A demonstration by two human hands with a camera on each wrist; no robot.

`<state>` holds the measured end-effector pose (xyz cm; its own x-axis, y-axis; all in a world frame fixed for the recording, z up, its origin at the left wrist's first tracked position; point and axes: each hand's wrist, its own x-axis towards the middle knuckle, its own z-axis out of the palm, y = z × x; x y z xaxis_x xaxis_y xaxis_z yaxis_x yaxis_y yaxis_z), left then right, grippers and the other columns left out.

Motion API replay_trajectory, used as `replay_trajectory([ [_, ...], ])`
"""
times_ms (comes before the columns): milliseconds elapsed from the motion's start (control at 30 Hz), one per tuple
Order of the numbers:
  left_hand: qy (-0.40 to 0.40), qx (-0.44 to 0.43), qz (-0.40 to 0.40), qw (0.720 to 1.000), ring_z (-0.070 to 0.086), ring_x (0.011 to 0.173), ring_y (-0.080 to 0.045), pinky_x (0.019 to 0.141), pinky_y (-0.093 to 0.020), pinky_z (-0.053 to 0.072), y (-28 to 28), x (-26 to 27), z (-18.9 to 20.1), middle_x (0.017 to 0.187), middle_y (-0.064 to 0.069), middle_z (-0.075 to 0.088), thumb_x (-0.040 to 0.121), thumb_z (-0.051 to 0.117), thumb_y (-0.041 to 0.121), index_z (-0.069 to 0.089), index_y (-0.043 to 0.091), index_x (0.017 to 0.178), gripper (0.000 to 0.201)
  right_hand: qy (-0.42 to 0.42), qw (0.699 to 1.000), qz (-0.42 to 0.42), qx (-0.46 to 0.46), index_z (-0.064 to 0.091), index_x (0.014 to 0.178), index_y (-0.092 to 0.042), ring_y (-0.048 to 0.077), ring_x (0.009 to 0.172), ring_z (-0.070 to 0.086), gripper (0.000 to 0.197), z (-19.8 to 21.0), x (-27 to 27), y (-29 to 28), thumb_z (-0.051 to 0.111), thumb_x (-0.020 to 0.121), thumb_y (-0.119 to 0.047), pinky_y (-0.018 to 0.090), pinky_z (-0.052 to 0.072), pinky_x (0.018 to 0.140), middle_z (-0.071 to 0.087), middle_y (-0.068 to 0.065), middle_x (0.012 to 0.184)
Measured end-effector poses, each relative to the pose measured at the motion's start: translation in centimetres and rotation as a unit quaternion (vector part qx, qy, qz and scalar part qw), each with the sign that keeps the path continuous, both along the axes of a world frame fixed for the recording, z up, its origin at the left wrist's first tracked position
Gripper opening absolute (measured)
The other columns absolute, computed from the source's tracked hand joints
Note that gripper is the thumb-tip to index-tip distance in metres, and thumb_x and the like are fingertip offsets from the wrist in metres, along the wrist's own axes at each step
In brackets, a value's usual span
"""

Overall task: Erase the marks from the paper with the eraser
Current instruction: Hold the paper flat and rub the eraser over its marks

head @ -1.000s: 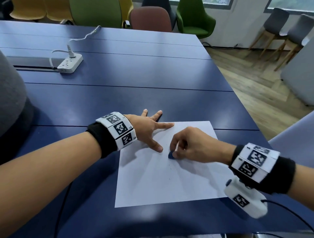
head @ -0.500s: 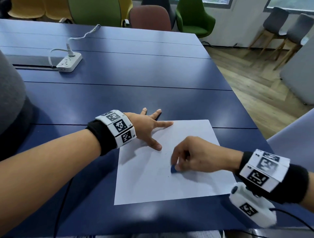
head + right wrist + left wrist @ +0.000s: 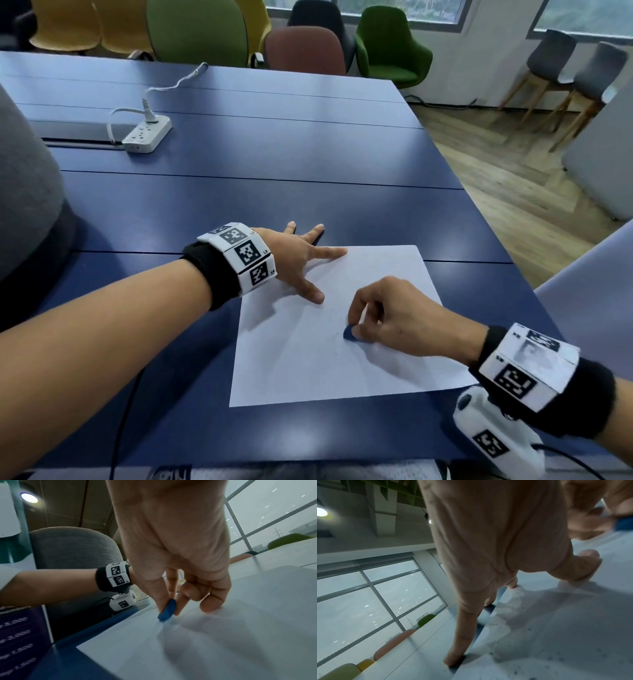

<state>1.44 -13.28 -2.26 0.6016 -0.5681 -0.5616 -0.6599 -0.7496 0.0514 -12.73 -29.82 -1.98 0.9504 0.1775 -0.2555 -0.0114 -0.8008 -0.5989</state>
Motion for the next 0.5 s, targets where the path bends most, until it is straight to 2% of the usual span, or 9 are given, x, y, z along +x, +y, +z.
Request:
replay_trajectory([
  [100, -0.007, 0.005, -0.002, 1.000, -0.012, 0.147, -0.039, 0.109, -0.068, 0.019, 0.0, 0.0, -0.1, 0.159, 0.013, -0.023, 0.070, 0.061, 0.077, -0.008, 0.069, 0.137, 0.097, 0.021, 0.999, 0.024, -0.003, 0.071, 0.079, -0.020, 0.003, 0.049, 0.051, 0.004, 0.1, -0.9, 0.2, 0.073, 0.078, -0.023, 0.010, 0.038, 0.049, 0.062, -0.007, 0.060],
  [233, -0.013, 0.013, -0.003, 1.000, -0.011, 0.147, -0.038, 0.109, -0.068, 0.020, -0.1, -0.2, 0.0, 0.159, 0.014, -0.023, 0.070, 0.061, 0.078, -0.008, 0.069, 0.137, 0.096, -0.028, 0.998, -0.054, 0.009, 0.070, 0.080, -0.020, 0.000, 0.046, 0.051, 0.004, -0.1, -0.3, 0.0, 0.071, 0.079, -0.024, 0.009, 0.036, 0.047, 0.059, -0.009, 0.057],
  [400, -0.018, 0.013, 0.000, 1.000, -0.010, 0.148, -0.036, 0.110, -0.067, 0.017, -0.1, -0.5, 0.4, 0.160, 0.014, -0.021, 0.071, 0.062, 0.076, -0.006, 0.069, 0.138, 0.095, 0.003, 1.000, 0.004, 0.008, 0.071, 0.082, -0.022, 0.002, 0.050, 0.050, 0.003, 0.1, -2.0, 0.3, 0.072, 0.079, -0.022, 0.009, 0.037, 0.050, 0.057, -0.009, 0.058],
  [500, -0.027, 0.010, 0.000, 1.000, -0.009, 0.148, -0.034, 0.110, -0.067, 0.019, -0.1, -0.7, 0.5, 0.160, 0.015, -0.019, 0.072, 0.062, 0.075, -0.005, 0.069, 0.138, 0.095, -0.060, 0.996, -0.072, 0.006, 0.068, 0.089, -0.022, 0.002, 0.057, 0.053, 0.004, -0.1, -3.6, -0.6, 0.068, 0.085, -0.023, 0.010, 0.041, 0.056, 0.059, -0.010, 0.068],
])
